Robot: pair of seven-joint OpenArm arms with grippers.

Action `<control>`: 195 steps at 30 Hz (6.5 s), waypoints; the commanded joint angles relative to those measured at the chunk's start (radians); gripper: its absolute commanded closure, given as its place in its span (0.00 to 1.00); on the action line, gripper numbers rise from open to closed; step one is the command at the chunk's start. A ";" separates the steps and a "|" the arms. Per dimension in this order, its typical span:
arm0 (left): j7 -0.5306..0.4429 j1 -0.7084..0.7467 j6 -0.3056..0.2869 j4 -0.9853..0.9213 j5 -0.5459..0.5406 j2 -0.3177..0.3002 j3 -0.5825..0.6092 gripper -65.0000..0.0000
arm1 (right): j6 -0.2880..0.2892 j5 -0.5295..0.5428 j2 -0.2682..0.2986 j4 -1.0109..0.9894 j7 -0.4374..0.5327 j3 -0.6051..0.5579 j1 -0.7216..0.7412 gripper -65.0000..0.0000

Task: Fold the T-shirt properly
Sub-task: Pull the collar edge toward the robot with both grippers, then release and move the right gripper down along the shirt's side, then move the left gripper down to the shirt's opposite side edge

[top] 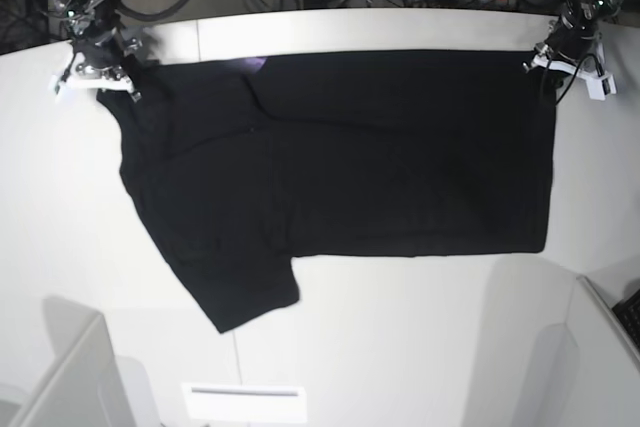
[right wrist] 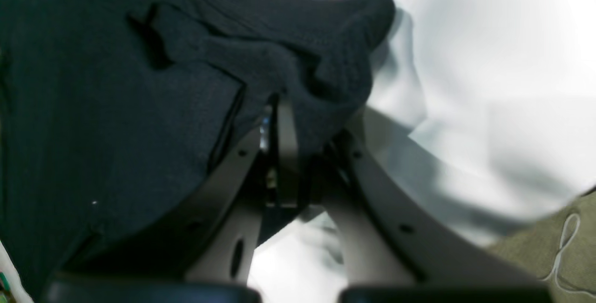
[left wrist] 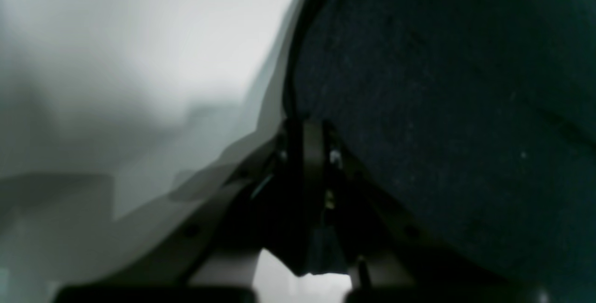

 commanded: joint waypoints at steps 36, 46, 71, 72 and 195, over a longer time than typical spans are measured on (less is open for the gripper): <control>-0.006 0.143 0.000 0.122 0.003 0.009 -0.016 1.00 | 0.000 0.001 0.005 0.072 -0.045 0.007 -0.134 0.93; -0.011 0.144 -0.002 0.130 0.003 0.009 -0.018 0.12 | 0.000 0.002 -0.012 0.079 -0.049 0.132 -0.118 0.48; -0.008 0.052 0.003 0.291 0.012 -0.021 -0.154 0.72 | -0.002 -0.008 0.221 -0.131 -0.058 -0.124 0.256 0.48; -0.008 0.052 0.003 0.291 0.012 -0.021 -0.151 0.82 | -0.002 -0.008 0.224 -0.146 -0.058 -0.133 0.276 0.48; -0.017 -0.798 0.000 -0.617 0.365 -0.195 0.341 0.42 | 0.141 -0.008 0.306 -1.191 0.298 -0.951 1.000 1.00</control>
